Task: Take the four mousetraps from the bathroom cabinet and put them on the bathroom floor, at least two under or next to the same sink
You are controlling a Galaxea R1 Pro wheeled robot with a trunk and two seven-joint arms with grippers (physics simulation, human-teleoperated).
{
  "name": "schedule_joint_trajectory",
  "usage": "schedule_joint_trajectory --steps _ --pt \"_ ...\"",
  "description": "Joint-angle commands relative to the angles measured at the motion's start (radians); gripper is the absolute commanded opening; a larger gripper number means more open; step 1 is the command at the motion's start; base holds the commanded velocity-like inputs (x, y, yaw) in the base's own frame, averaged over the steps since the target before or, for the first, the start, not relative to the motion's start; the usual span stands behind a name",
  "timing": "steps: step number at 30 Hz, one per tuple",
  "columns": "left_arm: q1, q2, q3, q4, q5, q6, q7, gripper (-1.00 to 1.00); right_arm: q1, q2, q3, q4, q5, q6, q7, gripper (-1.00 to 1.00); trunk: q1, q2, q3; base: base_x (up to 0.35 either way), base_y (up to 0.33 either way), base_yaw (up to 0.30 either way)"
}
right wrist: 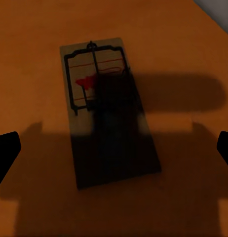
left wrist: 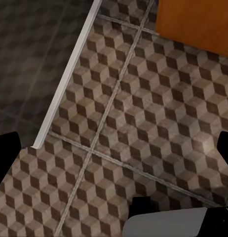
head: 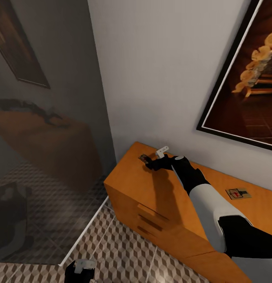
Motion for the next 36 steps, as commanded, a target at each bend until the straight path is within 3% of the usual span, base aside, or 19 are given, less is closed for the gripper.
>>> schedule_joint_trajectory --steps 1,36 --pt "-0.001 -0.001 -0.009 0.004 0.007 -0.007 0.002 1.0 0.0 0.0 0.0 -0.002 0.009 0.004 0.005 1.0 0.001 -0.002 -0.002 0.0 0.0 0.0" --pt "-0.001 -0.006 -0.009 0.004 0.007 -0.007 0.002 1.0 0.0 0.0 0.001 0.029 0.011 0.003 0.0 1.0 0.001 -0.002 -0.004 0.016 0.0 0.0"
